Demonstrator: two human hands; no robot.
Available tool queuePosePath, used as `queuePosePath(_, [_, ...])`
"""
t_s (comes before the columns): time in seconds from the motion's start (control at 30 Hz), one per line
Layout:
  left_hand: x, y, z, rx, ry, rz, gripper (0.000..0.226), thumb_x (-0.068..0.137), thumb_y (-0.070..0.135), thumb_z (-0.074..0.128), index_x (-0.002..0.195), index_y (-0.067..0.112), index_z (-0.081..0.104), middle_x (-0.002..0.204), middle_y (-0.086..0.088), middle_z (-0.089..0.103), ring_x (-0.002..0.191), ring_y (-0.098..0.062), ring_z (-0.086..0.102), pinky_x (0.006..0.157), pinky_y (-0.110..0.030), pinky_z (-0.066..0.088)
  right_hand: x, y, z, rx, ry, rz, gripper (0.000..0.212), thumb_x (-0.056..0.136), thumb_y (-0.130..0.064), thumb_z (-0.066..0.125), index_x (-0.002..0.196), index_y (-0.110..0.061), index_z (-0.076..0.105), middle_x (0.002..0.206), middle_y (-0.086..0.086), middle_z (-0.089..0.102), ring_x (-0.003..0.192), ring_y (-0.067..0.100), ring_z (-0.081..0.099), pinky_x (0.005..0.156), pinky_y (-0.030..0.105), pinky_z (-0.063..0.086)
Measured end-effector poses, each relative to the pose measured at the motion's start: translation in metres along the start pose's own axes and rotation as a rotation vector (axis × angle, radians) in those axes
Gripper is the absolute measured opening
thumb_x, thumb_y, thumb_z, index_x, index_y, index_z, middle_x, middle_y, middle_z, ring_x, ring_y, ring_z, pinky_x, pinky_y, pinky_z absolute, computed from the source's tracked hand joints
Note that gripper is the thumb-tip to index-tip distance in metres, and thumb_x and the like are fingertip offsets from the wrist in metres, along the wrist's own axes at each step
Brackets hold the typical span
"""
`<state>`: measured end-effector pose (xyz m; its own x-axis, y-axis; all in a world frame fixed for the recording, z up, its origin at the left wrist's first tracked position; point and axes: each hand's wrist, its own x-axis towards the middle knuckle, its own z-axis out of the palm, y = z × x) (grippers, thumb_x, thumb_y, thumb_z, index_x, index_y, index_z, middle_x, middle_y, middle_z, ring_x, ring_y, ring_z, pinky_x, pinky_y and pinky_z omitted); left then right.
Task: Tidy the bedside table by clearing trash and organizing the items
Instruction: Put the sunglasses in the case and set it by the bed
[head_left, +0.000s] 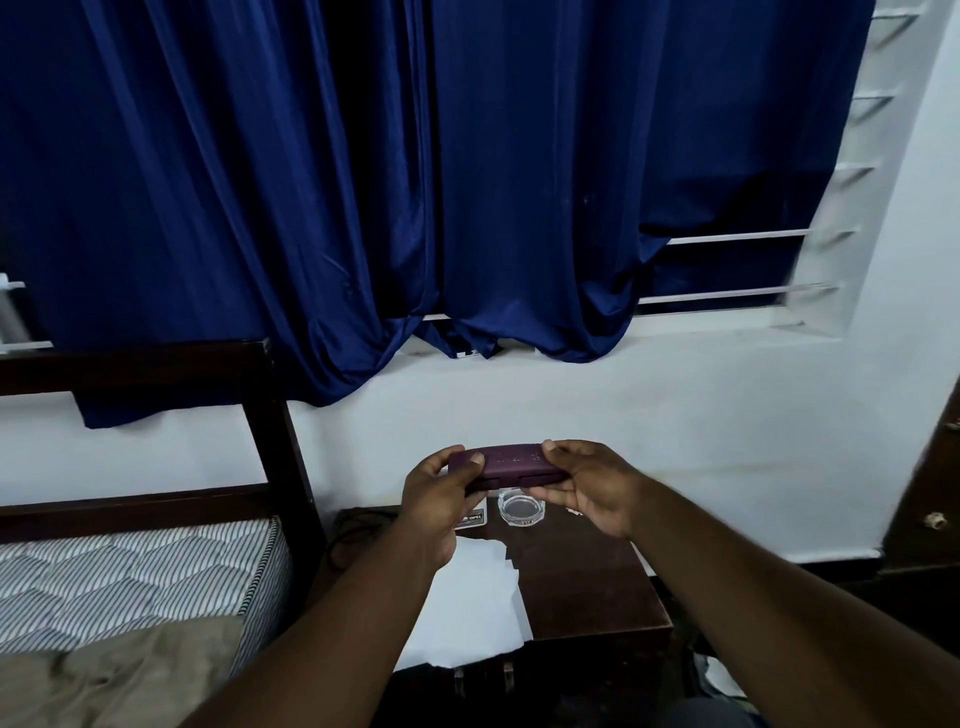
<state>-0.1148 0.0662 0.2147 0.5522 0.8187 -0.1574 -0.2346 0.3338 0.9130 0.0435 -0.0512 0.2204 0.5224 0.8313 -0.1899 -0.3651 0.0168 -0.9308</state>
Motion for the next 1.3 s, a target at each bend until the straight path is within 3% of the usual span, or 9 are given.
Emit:
queuePosePath(0.17, [0.0,0.001,-0.001,0.003,-0.002,0.009,0.035,0.091,0.002,0.074,0.124,0.007,0.063,0.121,-0.019,0.069,0.102,-0.032,0.074,0.088,-0.04,0.061,0.002,0.0,0.001,-0.018,-0.006,-0.002,0.03,0.102,-0.018,0.059,0.12,0.005,0.06,0.117,0.028,0.07,0.1,0.039,0.074,0.089,0.041,0.062])
queuePosePath(0.43, [0.001,0.002,-0.008,0.002,0.006,0.012,0.042,0.091,0.0,0.074,0.13,0.005,0.061,0.125,-0.021,0.068,0.109,-0.036,0.072,0.097,-0.045,0.059,0.009,0.003,0.006,-0.044,-0.018,0.006,0.029,0.102,-0.014,0.058,0.123,0.005,0.06,0.122,0.027,0.069,0.106,0.039,0.072,0.094,0.042,0.058])
queuePosePath(0.53, [0.002,0.003,-0.015,-0.013,0.026,0.003,0.041,0.091,0.003,0.074,0.13,0.008,0.061,0.124,-0.02,0.069,0.112,-0.036,0.071,0.071,-0.028,0.064,0.014,0.006,0.012,-0.034,-0.023,0.02,0.025,0.102,-0.015,0.059,0.118,0.003,0.062,0.12,0.025,0.07,0.106,0.038,0.072,0.094,0.041,0.058])
queuePosePath(0.6, [0.006,0.004,-0.023,-0.014,0.049,-0.007,0.037,0.093,0.006,0.073,0.128,0.01,0.063,0.12,-0.017,0.071,0.109,-0.035,0.072,0.055,-0.02,0.06,0.02,0.009,0.017,-0.039,-0.03,0.026,0.02,0.102,-0.015,0.059,0.114,0.0,0.064,0.118,0.022,0.071,0.104,0.036,0.073,0.088,0.037,0.061])
queuePosePath(0.73, [0.014,0.002,-0.046,-0.04,0.072,-0.002,0.025,0.097,0.007,0.067,0.122,0.002,0.066,0.115,-0.017,0.071,0.096,-0.025,0.072,0.063,-0.025,0.063,0.035,0.018,0.032,-0.046,-0.029,0.026,0.021,0.1,-0.015,0.061,0.115,0.0,0.063,0.119,0.021,0.07,0.107,0.036,0.071,0.082,0.036,0.063])
queuePosePath(0.87, [0.022,-0.002,-0.074,-0.003,0.11,0.001,0.013,0.102,0.012,0.061,0.106,0.005,0.071,0.107,-0.017,0.074,0.099,-0.029,0.073,0.067,-0.028,0.064,0.053,0.032,0.052,-0.05,-0.007,0.033,0.022,0.099,-0.014,0.063,0.117,-0.002,0.063,0.117,0.021,0.068,0.099,0.034,0.071,0.076,0.034,0.064])
queuePosePath(1.03, [0.021,0.0,-0.112,-0.006,0.141,0.017,0.017,0.103,0.008,0.058,0.095,0.005,0.073,0.082,-0.006,0.081,0.073,-0.017,0.079,0.059,-0.026,0.062,0.08,0.054,0.085,-0.085,0.015,0.066,0.018,0.097,-0.018,0.067,0.109,-0.004,0.065,0.116,0.021,0.068,0.105,0.035,0.07,0.079,0.035,0.061])
queuePosePath(1.17, [0.02,-0.002,-0.144,0.017,0.195,0.025,0.014,0.101,0.009,0.061,0.106,0.002,0.072,0.099,-0.016,0.079,0.091,-0.027,0.077,0.079,-0.038,0.064,0.101,0.072,0.116,-0.109,-0.015,0.092,0.018,0.096,-0.021,0.068,0.102,-0.003,0.066,0.104,0.015,0.072,0.091,0.028,0.072,0.08,0.035,0.06])
queuePosePath(1.3, [0.019,-0.004,-0.178,0.042,0.231,0.04,0.012,0.1,0.006,0.061,0.1,0.009,0.073,0.085,-0.005,0.081,0.074,-0.017,0.077,0.062,-0.027,0.063,0.122,0.094,0.153,-0.147,-0.05,0.141,0.018,0.097,-0.023,0.067,0.101,-0.005,0.065,0.1,0.012,0.072,0.086,0.023,0.072,0.076,0.033,0.06])
